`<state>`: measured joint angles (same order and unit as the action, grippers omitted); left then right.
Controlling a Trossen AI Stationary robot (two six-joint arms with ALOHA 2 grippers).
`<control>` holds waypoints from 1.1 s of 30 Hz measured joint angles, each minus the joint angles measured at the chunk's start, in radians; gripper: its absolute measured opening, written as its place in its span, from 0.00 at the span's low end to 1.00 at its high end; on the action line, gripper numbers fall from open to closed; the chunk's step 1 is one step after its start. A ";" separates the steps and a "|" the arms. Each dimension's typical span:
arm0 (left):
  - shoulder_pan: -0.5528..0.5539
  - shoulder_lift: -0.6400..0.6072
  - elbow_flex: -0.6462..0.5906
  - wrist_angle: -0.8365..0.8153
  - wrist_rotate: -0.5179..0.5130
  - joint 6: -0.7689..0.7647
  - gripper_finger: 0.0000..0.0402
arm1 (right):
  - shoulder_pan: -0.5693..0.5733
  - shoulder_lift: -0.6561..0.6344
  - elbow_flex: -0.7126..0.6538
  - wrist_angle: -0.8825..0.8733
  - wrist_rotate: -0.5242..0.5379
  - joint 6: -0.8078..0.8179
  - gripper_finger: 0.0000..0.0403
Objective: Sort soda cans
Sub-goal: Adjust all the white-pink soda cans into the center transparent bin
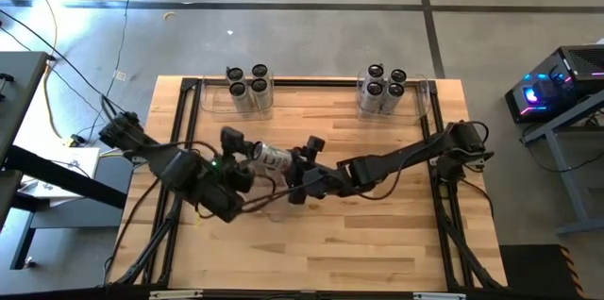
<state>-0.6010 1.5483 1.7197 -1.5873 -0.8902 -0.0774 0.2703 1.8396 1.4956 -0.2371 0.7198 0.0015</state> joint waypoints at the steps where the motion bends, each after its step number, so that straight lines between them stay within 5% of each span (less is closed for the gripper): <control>1: 0.000 -0.015 -0.007 0.001 0.017 -0.023 0.61 | 0.008 -0.004 0.000 -0.001 0.030 -0.008 0.58; 8: -0.011 -0.075 -0.100 0.023 0.001 -0.262 0.61 | 0.093 -0.028 -0.002 -0.043 0.223 -0.055 0.58; 12: -0.046 -0.083 -0.234 0.133 -0.078 -0.302 0.61 | 0.119 -0.028 -0.007 -0.108 0.120 -0.028 0.58; 18: -0.045 -0.148 -0.400 0.250 -0.110 -0.235 0.61 | 0.130 -0.037 -0.067 -0.076 0.109 -0.045 0.58; 26: 0.022 -0.092 -0.419 0.210 -0.031 -0.015 0.61 | 0.107 -0.089 -0.087 0.097 -0.122 -0.143 0.58; 33: 0.035 -0.038 -0.422 0.188 -0.077 0.063 0.61 | 0.096 -0.095 -0.086 0.244 -0.162 -0.234 0.58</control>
<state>-0.5664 1.5105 1.2976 -1.3995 -0.9668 -0.0140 0.3661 1.7451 1.4095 0.0069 0.5578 -0.2329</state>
